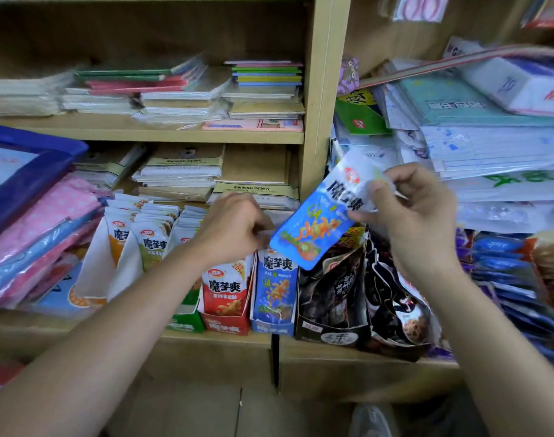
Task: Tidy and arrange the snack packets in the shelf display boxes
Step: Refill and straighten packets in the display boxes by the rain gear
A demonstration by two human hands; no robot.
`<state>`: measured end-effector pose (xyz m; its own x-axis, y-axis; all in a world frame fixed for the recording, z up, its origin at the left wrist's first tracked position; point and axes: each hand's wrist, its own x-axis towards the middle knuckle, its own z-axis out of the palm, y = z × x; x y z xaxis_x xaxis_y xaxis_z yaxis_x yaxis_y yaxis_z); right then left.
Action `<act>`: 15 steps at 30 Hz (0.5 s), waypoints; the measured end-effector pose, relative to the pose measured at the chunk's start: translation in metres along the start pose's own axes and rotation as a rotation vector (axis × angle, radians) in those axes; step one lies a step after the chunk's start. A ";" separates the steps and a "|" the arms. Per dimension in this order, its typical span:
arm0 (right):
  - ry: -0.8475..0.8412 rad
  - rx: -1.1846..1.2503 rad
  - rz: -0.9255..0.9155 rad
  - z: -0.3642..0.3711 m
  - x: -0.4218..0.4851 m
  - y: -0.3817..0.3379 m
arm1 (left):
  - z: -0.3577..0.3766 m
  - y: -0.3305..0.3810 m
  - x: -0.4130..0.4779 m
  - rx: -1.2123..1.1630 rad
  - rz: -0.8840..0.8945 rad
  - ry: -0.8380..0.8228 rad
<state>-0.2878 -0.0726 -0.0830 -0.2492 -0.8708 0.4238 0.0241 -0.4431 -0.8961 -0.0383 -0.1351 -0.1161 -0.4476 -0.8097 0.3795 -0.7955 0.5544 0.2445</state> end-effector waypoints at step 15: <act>-0.431 -0.443 -0.065 0.030 -0.012 0.048 | -0.012 -0.027 0.047 -0.268 -0.124 -0.255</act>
<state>-0.2550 -0.0898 -0.1268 0.1789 -0.8935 0.4119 -0.4050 -0.4484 -0.7968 -0.0333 -0.1857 -0.0936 -0.4691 -0.8767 0.1067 -0.7299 0.4529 0.5120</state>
